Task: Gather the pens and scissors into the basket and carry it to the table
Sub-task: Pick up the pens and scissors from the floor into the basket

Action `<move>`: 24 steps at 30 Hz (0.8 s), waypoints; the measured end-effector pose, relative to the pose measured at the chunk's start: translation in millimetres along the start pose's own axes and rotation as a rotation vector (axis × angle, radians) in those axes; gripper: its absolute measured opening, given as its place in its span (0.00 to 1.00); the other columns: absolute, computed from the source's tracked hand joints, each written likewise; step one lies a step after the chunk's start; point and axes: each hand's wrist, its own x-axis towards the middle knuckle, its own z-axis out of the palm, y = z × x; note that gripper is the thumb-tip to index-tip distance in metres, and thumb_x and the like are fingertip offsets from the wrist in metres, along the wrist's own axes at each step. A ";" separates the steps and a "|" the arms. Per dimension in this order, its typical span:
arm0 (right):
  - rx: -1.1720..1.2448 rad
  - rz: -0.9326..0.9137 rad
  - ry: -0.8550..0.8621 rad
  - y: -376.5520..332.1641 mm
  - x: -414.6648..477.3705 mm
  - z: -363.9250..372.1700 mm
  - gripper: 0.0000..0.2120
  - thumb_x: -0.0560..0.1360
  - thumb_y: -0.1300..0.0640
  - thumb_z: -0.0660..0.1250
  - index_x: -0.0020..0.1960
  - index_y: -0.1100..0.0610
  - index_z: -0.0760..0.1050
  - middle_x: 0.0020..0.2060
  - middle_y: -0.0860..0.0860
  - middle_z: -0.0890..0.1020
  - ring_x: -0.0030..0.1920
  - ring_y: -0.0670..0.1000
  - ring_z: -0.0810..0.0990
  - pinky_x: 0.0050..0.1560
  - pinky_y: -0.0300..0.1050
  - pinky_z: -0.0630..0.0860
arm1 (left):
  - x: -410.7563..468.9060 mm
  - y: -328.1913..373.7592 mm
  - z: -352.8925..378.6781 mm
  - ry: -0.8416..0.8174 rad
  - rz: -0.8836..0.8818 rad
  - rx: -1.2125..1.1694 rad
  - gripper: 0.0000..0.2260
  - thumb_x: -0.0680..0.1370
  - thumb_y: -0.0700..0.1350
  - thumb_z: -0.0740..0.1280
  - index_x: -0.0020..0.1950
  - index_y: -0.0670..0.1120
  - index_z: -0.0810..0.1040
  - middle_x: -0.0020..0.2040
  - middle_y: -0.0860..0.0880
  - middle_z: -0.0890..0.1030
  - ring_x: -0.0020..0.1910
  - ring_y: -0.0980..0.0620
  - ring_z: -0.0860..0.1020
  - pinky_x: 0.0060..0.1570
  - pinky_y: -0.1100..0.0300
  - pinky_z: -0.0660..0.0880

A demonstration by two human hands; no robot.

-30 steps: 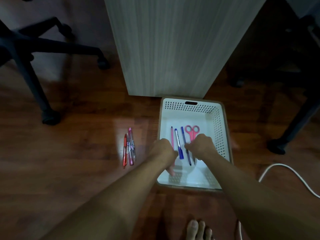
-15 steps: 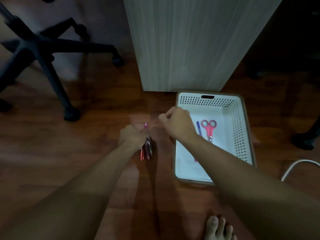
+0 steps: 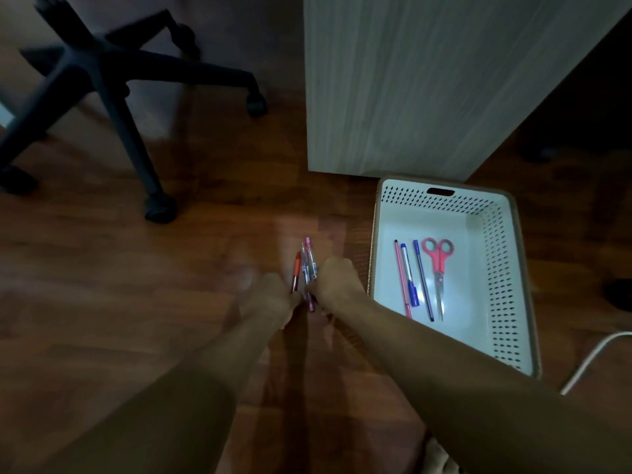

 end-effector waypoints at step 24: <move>0.259 0.403 0.286 138.5 -22.0 -133.1 0.18 0.79 0.47 0.74 0.49 0.64 0.82 0.33 0.54 0.85 0.28 0.48 0.84 0.30 0.41 0.79 | -97.1 167.3 -24.5 -0.049 0.561 -0.248 0.11 0.78 0.46 0.77 0.36 0.45 0.84 0.37 0.43 0.88 0.33 0.47 0.88 0.36 0.52 0.88</move>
